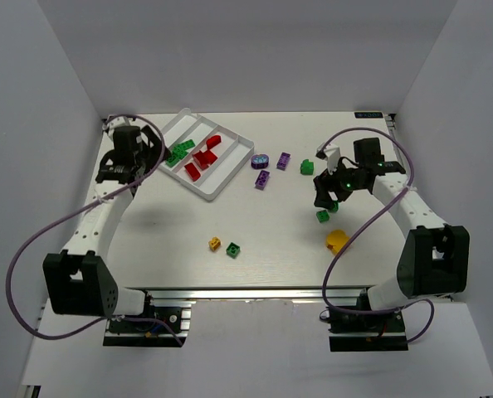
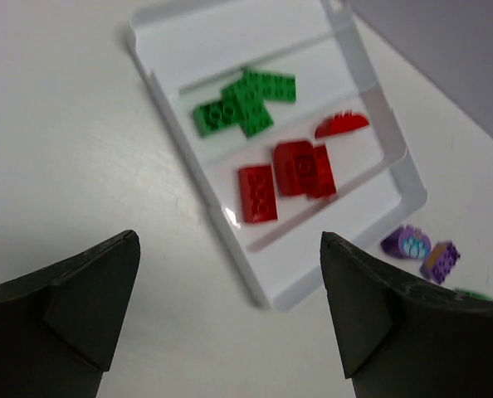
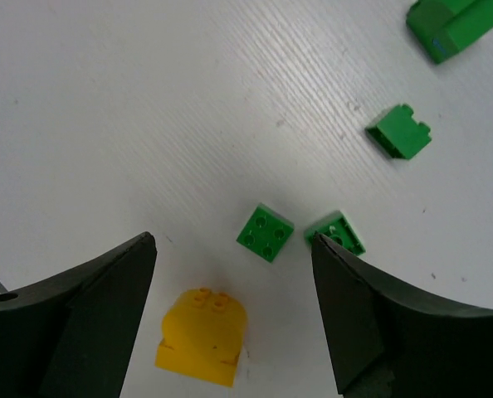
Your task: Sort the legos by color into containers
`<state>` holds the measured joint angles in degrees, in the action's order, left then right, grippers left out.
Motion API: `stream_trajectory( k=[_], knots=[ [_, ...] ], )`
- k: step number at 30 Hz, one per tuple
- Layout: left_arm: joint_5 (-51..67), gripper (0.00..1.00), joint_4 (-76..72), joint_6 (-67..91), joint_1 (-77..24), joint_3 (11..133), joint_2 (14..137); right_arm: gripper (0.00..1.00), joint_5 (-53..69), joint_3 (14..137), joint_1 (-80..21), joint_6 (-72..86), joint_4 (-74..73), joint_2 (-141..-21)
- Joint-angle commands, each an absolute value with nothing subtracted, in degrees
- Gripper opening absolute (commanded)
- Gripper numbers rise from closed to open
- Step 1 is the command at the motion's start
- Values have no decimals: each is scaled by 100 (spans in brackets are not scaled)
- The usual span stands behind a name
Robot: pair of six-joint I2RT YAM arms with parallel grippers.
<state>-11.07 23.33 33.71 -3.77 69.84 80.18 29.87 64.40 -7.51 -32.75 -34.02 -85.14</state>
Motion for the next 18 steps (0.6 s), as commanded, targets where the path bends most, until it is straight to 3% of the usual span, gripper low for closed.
stream_trajectory(
  k=[1, 11, 15, 18],
  knots=[
    [-318, 98, 2759, 3876, -431, 6268, 7534, 81, 2365, 6328, -852, -3428, -3866, -8227],
    [281, 92, 3129, 4262, -431, 4800, 5925, 79, 2153, 5986, -914, -4112, -5141, -7832],
    [360, 92, 3199, 4342, -431, 4509, 5511, 89, 2040, 5564, -914, -4079, -5063, -7314],
    [413, 92, 3208, 4394, -431, 4307, 5318, 89, 1951, 5300, -914, -4008, -4940, -7085]
  ],
)
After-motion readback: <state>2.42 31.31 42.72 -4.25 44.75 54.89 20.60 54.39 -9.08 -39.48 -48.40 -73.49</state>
